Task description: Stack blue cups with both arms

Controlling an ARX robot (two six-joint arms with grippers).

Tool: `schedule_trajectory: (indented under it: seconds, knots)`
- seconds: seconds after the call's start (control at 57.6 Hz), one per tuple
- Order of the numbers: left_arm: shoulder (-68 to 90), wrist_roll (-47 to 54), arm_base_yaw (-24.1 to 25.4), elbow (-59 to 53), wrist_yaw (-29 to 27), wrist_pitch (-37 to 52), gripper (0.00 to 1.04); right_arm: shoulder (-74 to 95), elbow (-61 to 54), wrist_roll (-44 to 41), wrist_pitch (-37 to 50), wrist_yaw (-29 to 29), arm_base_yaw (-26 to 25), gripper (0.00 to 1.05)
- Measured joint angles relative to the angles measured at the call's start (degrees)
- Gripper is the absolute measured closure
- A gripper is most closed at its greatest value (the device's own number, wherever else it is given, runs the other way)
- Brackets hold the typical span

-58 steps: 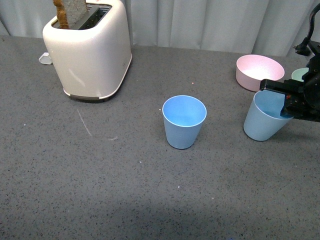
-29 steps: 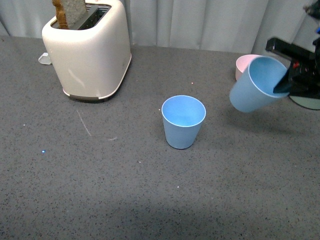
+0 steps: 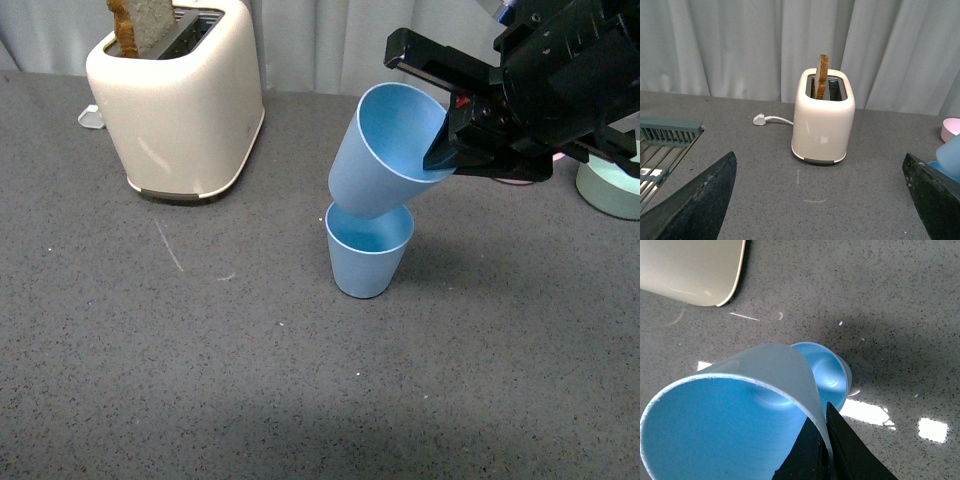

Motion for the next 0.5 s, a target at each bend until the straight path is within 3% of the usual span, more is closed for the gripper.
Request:
schedule_trajectory:
  seconds: [0.191, 0.382, 0.504]
  knots:
    - [0.00, 0.00, 0.00, 0.00, 0.00, 0.00, 0.07, 0.68, 0.00, 0.13, -0.04, -0.04, 0.15, 1.04]
    - [0.00, 0.00, 0.00, 0.00, 0.00, 0.00, 0.07, 0.31, -0.66, -0.87, 2.23, -0.72, 0.20, 0.61]
    - [0.00, 0.00, 0.00, 0.00, 0.00, 0.00, 0.07, -1.86, -2.97, -4.42, 6.38, 3.58, 0.50, 0.40]
